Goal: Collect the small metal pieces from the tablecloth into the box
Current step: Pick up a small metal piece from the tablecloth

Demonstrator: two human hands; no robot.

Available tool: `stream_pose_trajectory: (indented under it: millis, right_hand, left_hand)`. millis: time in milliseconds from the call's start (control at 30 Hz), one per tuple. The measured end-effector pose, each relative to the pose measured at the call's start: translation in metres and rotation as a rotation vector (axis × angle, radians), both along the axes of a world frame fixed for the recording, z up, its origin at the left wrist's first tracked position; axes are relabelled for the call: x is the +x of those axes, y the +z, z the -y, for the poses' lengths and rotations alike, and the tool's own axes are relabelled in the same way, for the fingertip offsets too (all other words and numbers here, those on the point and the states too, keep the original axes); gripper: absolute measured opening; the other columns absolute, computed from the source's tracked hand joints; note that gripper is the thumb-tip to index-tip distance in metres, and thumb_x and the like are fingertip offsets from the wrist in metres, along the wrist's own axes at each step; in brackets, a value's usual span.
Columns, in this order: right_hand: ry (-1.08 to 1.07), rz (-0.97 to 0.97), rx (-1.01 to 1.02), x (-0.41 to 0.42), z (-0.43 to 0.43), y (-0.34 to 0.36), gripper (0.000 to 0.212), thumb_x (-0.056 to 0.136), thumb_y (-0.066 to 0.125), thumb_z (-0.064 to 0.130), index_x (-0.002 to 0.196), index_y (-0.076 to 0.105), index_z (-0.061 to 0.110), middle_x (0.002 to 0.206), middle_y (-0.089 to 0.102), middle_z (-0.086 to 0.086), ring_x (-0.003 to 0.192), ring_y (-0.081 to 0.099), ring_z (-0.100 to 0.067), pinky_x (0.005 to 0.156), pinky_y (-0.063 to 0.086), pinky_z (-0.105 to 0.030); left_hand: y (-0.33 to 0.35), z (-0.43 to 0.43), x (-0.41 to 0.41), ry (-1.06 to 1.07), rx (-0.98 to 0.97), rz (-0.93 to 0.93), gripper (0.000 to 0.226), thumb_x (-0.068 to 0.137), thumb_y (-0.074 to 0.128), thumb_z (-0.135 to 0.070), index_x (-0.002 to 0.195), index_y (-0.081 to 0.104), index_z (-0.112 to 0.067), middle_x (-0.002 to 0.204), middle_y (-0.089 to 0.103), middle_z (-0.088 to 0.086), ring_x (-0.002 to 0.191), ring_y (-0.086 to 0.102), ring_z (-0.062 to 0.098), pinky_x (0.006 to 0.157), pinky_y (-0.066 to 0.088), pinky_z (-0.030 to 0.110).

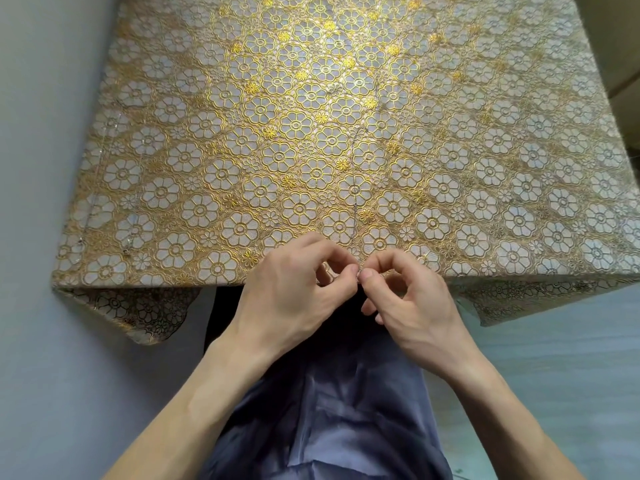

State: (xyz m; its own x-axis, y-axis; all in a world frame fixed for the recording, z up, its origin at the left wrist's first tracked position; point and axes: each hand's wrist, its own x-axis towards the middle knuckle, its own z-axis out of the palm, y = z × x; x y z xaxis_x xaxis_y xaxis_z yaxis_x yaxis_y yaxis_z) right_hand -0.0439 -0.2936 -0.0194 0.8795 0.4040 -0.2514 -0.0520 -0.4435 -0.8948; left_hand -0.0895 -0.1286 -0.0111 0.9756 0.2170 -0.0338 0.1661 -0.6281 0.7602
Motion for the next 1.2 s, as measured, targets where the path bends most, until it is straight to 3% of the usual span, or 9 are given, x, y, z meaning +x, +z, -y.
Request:
stream_pose_trajectory:
  millis: [133, 300, 400, 567, 767, 867, 1033, 1200]
  right_hand:
    - [0.021, -0.129, 0.09, 0.0008, -0.0002, -0.0011, 0.011, 0.092, 0.061, 0.034, 0.083, 0.059, 0.029, 0.057, 0.063, 0.004, 0.059, 0.063, -0.016, 0.057, 0.054, -0.042]
    - [-0.034, -0.074, 0.109, -0.0015, -0.0022, -0.0008, 0.006, 0.087, 0.058, 0.038, 0.084, 0.058, 0.032, 0.057, 0.063, 0.005, 0.056, 0.063, -0.012, 0.059, 0.053, -0.041]
    - [-0.055, -0.033, 0.11, -0.0033, -0.004, -0.0012, 0.005, 0.087, 0.059, 0.035, 0.086, 0.058, 0.03, 0.058, 0.063, 0.007, 0.054, 0.064, -0.008, 0.059, 0.053, -0.044]
    - [-0.05, -0.028, 0.128, -0.0039, -0.0027, -0.0002, 0.007, 0.087, 0.059, 0.032, 0.084, 0.059, 0.025, 0.061, 0.063, 0.01, 0.053, 0.063, -0.008, 0.057, 0.052, -0.038]
    - [-0.048, 0.009, 0.101, -0.0017, 0.0027, -0.0013, 0.005, 0.089, 0.062, 0.03, 0.086, 0.061, 0.027, 0.063, 0.064, 0.011, 0.056, 0.063, -0.009, 0.056, 0.054, -0.037]
    - [-0.028, 0.073, 0.061, -0.0012, 0.0036, -0.0023, 0.006, 0.087, 0.062, 0.036, 0.087, 0.061, 0.03, 0.068, 0.065, 0.011, 0.06, 0.065, -0.016, 0.058, 0.056, -0.04]
    - [0.02, 0.2, 0.029, -0.002, 0.0029, -0.0011, 0.007, 0.089, 0.061, 0.033, 0.085, 0.06, 0.029, 0.074, 0.064, 0.013, 0.064, 0.065, -0.018, 0.056, 0.051, -0.028]
    - [0.063, 0.245, 0.0, -0.0004, 0.0022, -0.0012, 0.006, 0.09, 0.063, 0.027, 0.085, 0.059, 0.026, 0.073, 0.061, 0.012, 0.063, 0.063, -0.016, 0.055, 0.046, -0.018]
  left_hand:
    - [0.0004, 0.0021, 0.0003, -0.002, 0.047, 0.007, 0.022, 0.082, 0.058, -0.052, 0.084, 0.07, -0.033, 0.087, 0.064, -0.018, 0.069, 0.063, 0.0, 0.062, 0.055, 0.033]
    - [0.0021, 0.0009, 0.0029, 0.059, -0.261, -0.119, 0.006, 0.084, 0.074, -0.034, 0.079, 0.072, -0.032, 0.073, 0.065, -0.025, 0.061, 0.059, -0.001, 0.059, 0.044, 0.014]
    - [0.0015, 0.0012, 0.0028, 0.06, -0.296, -0.164, 0.007, 0.082, 0.073, -0.035, 0.076, 0.071, -0.034, 0.065, 0.062, -0.028, 0.056, 0.056, -0.003, 0.057, 0.041, 0.012]
    - [0.0024, -0.0004, 0.0033, 0.032, -0.275, -0.197, 0.011, 0.084, 0.072, -0.037, 0.073, 0.07, -0.039, 0.076, 0.067, -0.027, 0.066, 0.061, -0.002, 0.064, 0.047, 0.017]
    - [0.0038, -0.0028, 0.001, 0.005, -0.293, -0.162, 0.007, 0.078, 0.068, -0.046, 0.078, 0.073, -0.04, 0.088, 0.069, -0.024, 0.073, 0.065, 0.0, 0.063, 0.044, 0.011]
    - [0.0032, -0.0035, 0.0011, 0.007, -0.306, -0.147, 0.006, 0.085, 0.078, -0.036, 0.079, 0.075, -0.037, 0.086, 0.07, -0.022, 0.073, 0.065, 0.001, 0.064, 0.047, 0.012]
    - [0.0041, -0.0048, 0.0023, 0.017, -0.38, -0.187, 0.002, 0.084, 0.077, -0.033, 0.083, 0.076, -0.033, 0.072, 0.068, -0.024, 0.065, 0.06, -0.001, 0.064, 0.049, 0.015]
    - [0.0041, -0.0072, 0.0008, -0.035, -0.324, -0.095, 0.015, 0.082, 0.075, -0.038, 0.097, 0.076, -0.038, 0.099, 0.07, -0.014, 0.076, 0.067, 0.007, 0.069, 0.052, 0.02]
